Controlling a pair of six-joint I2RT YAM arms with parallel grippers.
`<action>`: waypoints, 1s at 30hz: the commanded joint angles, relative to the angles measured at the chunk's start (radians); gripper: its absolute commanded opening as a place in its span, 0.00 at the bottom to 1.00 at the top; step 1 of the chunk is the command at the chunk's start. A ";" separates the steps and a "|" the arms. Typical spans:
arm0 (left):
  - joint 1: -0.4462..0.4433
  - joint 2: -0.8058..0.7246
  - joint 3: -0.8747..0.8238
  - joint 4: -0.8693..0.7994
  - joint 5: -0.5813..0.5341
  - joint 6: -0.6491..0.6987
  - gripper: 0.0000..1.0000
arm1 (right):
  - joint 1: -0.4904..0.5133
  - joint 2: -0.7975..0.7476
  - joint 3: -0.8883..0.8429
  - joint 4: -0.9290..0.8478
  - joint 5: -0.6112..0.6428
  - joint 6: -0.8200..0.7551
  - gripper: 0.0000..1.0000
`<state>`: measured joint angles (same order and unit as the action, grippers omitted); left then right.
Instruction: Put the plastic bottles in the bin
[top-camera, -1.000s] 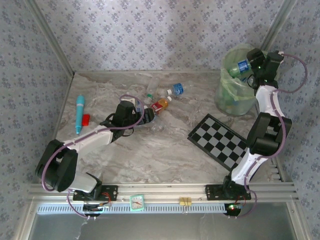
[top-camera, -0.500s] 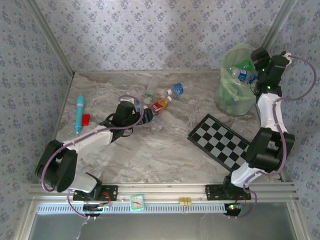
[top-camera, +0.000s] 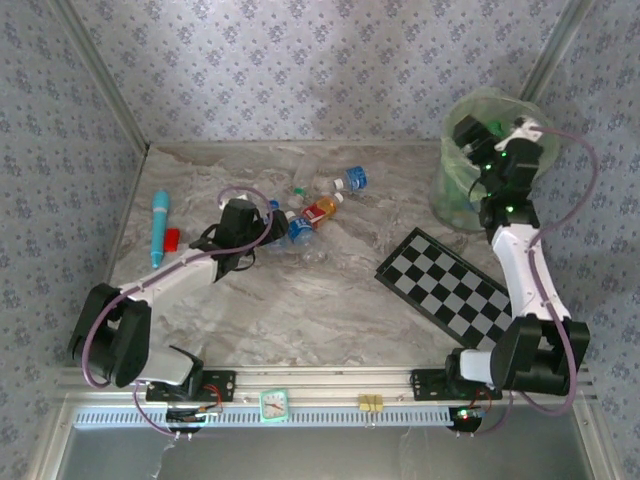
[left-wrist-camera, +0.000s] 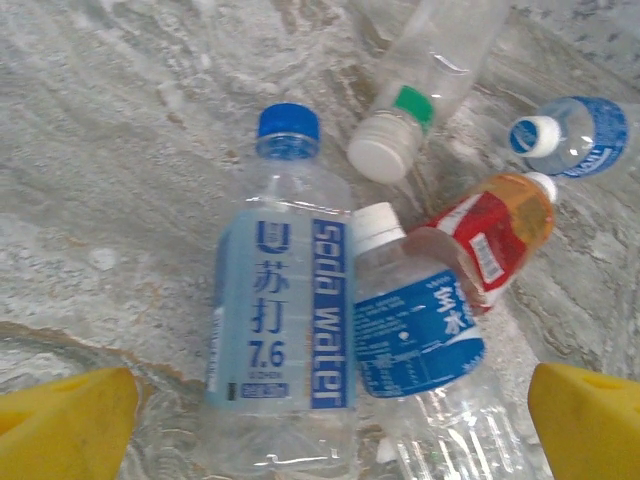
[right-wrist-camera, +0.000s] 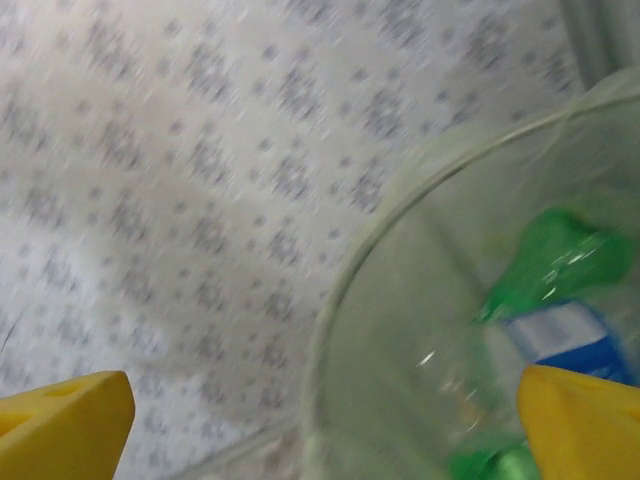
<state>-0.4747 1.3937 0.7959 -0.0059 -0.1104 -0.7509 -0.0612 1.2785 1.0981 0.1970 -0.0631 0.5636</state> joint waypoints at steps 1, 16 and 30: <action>0.023 0.032 0.046 -0.053 -0.009 -0.025 1.00 | 0.106 -0.053 -0.055 -0.003 0.044 -0.105 1.00; 0.037 0.181 0.137 -0.101 0.083 0.023 1.00 | 0.448 0.043 -0.201 -0.008 0.108 -0.028 1.00; 0.015 0.271 0.200 -0.175 0.097 0.143 0.94 | 0.546 0.211 -0.162 -0.034 0.063 0.024 1.00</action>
<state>-0.4473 1.6413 0.9585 -0.1421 -0.0227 -0.6533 0.4805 1.4727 0.9020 0.1574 0.0101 0.5716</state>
